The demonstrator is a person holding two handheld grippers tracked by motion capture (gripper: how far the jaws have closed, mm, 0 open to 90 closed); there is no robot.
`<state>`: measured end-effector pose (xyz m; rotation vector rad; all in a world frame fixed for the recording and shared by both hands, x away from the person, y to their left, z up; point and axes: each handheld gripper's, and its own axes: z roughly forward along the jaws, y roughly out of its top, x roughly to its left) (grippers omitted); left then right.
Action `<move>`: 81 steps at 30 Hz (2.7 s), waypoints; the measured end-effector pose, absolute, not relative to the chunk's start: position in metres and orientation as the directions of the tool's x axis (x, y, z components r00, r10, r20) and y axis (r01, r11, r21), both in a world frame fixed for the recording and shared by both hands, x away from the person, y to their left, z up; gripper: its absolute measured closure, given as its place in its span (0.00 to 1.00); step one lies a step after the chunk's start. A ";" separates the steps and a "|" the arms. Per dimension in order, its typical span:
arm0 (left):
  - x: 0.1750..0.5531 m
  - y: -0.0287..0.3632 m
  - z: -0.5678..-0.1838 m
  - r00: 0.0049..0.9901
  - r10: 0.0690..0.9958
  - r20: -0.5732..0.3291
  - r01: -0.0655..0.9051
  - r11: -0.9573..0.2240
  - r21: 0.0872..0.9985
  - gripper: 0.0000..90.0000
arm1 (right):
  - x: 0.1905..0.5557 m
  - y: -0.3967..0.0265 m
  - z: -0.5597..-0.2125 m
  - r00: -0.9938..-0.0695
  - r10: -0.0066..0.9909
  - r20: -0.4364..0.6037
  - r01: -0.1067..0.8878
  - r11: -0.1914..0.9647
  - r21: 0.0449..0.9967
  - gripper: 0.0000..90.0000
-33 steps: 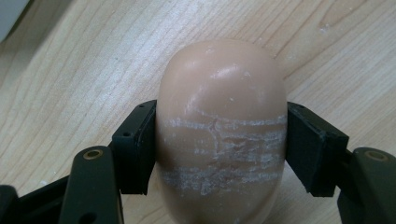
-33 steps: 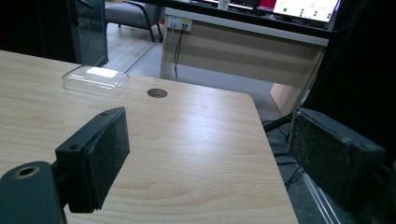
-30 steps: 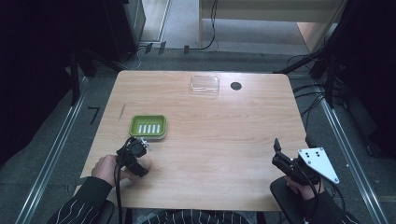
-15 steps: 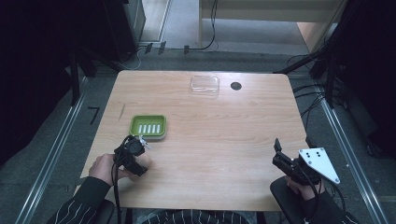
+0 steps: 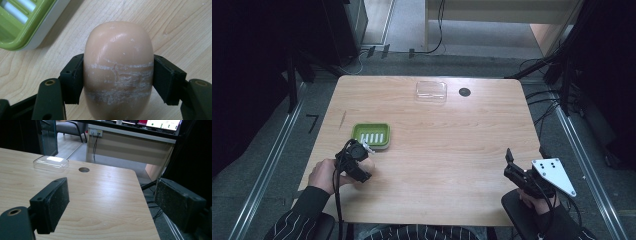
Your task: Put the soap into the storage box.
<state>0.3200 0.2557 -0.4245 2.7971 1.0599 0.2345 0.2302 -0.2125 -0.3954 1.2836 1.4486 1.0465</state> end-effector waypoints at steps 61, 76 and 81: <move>0.367 0.258 -0.398 0.740 0.663 0.115 0.623 -0.740 0.254 0.37 | 0.231 -0.211 -0.395 -0.056 0.993 -0.107 0.234 0.118 0.965 0.15; 0.376 0.263 -0.394 0.738 0.665 0.119 0.623 -0.738 0.260 0.37 | 0.231 -0.210 -0.396 -0.058 0.992 -0.113 0.235 0.124 0.964 0.15; 0.380 0.264 -0.392 0.743 0.659 0.113 0.617 -0.741 0.266 0.37 | 0.231 -0.210 -0.395 -0.059 0.992 -0.113 0.235 0.124 0.964 0.15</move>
